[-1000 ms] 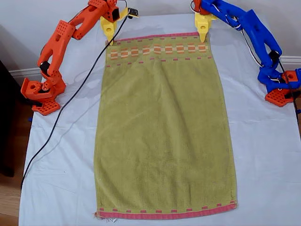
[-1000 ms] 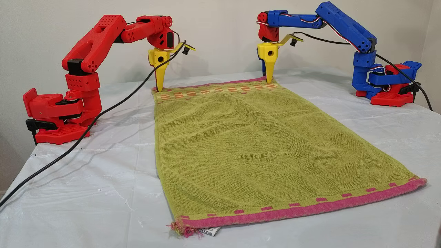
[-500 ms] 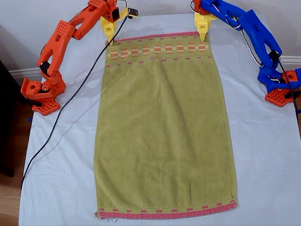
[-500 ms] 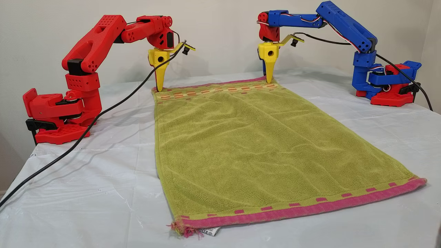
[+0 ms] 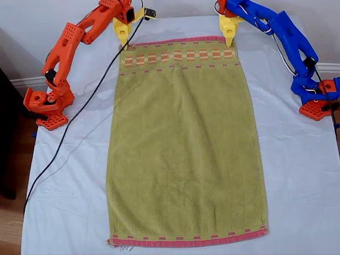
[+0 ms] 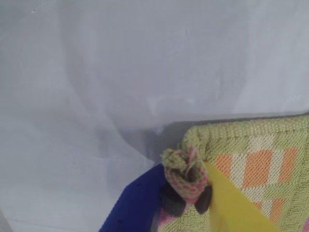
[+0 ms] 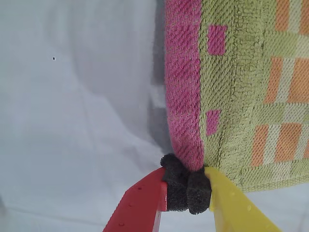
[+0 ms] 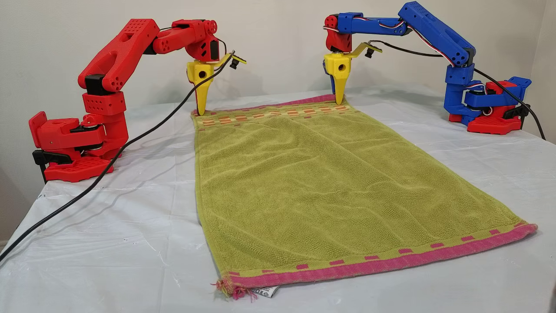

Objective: Fold the towel.

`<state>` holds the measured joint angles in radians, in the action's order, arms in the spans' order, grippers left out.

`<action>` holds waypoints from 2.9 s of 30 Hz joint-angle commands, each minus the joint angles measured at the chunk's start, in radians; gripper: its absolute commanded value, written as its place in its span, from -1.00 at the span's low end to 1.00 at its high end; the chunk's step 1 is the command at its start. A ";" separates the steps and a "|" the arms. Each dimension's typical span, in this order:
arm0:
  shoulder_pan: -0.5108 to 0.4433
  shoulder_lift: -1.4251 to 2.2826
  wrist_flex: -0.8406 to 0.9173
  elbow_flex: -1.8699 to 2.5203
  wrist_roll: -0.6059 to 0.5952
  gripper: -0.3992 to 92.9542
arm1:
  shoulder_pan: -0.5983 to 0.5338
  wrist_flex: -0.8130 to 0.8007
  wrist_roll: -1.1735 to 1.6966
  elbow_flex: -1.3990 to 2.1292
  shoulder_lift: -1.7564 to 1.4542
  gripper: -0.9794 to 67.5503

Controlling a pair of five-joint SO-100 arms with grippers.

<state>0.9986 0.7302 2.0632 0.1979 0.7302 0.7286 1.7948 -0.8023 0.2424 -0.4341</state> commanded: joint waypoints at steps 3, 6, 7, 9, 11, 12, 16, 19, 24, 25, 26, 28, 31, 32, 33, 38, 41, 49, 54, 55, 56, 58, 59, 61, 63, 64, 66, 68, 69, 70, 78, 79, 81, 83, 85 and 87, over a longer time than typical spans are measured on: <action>-0.020 0.333 0.005 0.061 -0.021 -0.99 | -0.049 0.005 -0.017 -0.040 -0.284 -0.97; -0.067 0.411 0.005 0.106 -0.040 -0.99 | -0.055 0.005 -0.008 0.058 -0.391 -0.97; -0.083 0.440 0.005 0.121 -0.049 -0.99 | -0.060 0.005 -0.006 0.095 -0.428 -0.97; -0.110 0.506 0.006 0.166 -0.061 -0.99 | -0.077 0.005 -0.011 0.150 -0.505 -0.97; -0.130 0.583 0.006 0.215 -0.061 -0.99 | -0.106 0.005 -0.025 0.178 -0.581 -0.97; -0.138 0.623 0.006 0.238 -0.058 -0.99 | -0.118 0.005 -0.034 0.195 -0.623 -0.97; -0.181 0.801 0.006 0.345 -0.057 -0.99 | -0.163 0.005 -0.063 0.351 -0.816 -0.97; -0.236 0.922 0.006 0.460 -0.043 -0.99 | -0.195 0.005 -0.080 0.476 -0.936 -0.97; -0.396 1.101 0.006 0.620 -0.005 -0.99 | -0.281 0.005 -0.138 0.588 -1.075 -0.97; -0.428 1.127 0.006 0.647 0.012 -0.99 | -0.302 0.005 -0.156 0.606 -1.101 -0.97; -0.466 1.150 0.006 0.676 0.026 -0.99 | -0.327 0.005 -0.173 0.621 -1.129 -0.97; -0.520 1.186 0.006 0.724 0.055 -0.99 | -0.365 0.005 -0.202 0.646 -1.172 -0.97; -0.575 1.266 0.006 0.793 0.101 -0.99 | -0.446 0.005 -0.253 0.675 -1.243 -0.97; -0.583 1.287 0.006 0.807 0.107 -0.99 | -0.468 0.005 -0.265 0.684 -1.258 -0.97; -0.589 1.313 0.006 0.821 0.110 -0.99 | -0.488 0.005 -0.279 0.698 -1.279 -0.97; -0.672 1.431 0.006 0.930 0.160 -0.99 | -0.606 0.005 -0.353 0.756 -1.381 -0.97; -0.810 1.428 0.005 0.919 0.201 -0.99 | -0.664 0.005 -0.399 0.788 -1.419 -0.97; -1.121 1.374 0.005 0.873 0.288 -0.99 | -0.873 0.005 -0.534 0.796 -1.440 -0.97; -1.249 1.451 -0.025 0.934 0.344 -0.99 | -0.996 0.005 -0.609 0.792 -1.410 -0.97; -1.275 1.470 -0.040 0.960 0.360 -0.99 | -1.012 0.005 -0.618 0.787 -1.401 -0.97; -1.304 1.485 -0.066 0.989 0.377 -0.99 | -1.029 0.005 -0.626 0.782 -1.393 -0.97; -1.368 1.500 -0.140 1.051 0.399 -0.99 | -1.069 0.005 -0.647 0.765 -1.378 -0.97; -1.394 1.494 -0.176 1.077 0.410 -0.99 | -1.091 0.005 -0.661 0.756 -1.370 -0.97; -1.445 1.443 -0.235 1.103 0.422 -0.99 | -1.137 0.005 -0.693 0.730 -1.350 -0.97; -1.486 1.382 -0.265 1.083 0.423 -0.99 | -1.178 0.005 -0.721 0.706 -1.327 -0.97; -1.505 1.350 -0.272 1.062 0.431 -0.99 | -1.206 0.005 -0.741 0.693 -1.308 -0.97; -1.529 1.319 -0.295 1.046 0.443 -0.99 | -1.244 0.005 -0.775 0.683 -1.284 -0.97; -1.555 1.301 -0.334 1.048 0.460 -0.99 | -1.290 0.005 -0.810 0.657 -1.244 -0.97; -1.568 1.287 -0.348 1.048 0.466 -0.99 | -1.307 0.005 -0.824 0.643 -1.227 -0.97; -1.583 1.269 -0.354 1.040 0.471 -0.99 | -1.322 0.005 -0.836 0.624 -1.207 -0.97; -1.704 1.177 -0.453 1.035 0.538 -0.99 | -1.419 0.005 -0.945 0.534 -1.081 -0.97; -1.720 1.157 -0.469 1.035 0.545 -0.99 | -1.430 0.005 -0.954 0.518 -1.062 -0.97; -1.733 1.121 -0.480 1.014 0.540 -0.99 | -1.440 0.005 -0.965 0.485 -1.028 -0.97; -1.744 1.085 -0.491 0.989 0.531 -0.99 | -1.457 0.005 -0.976 0.428 -0.979 -0.97; -1.759 1.051 -0.518 0.980 0.525 -0.99 | -1.480 0.005 -0.988 0.368 -0.923 -0.97; -1.770 1.022 -0.537 0.983 0.522 -0.99 | -1.505 0.005 -1.008 0.339 -0.879 -0.97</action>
<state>-0.7470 1.7472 1.5524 1.2563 1.2563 -0.7440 1.8024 -1.7856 0.7102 -1.3177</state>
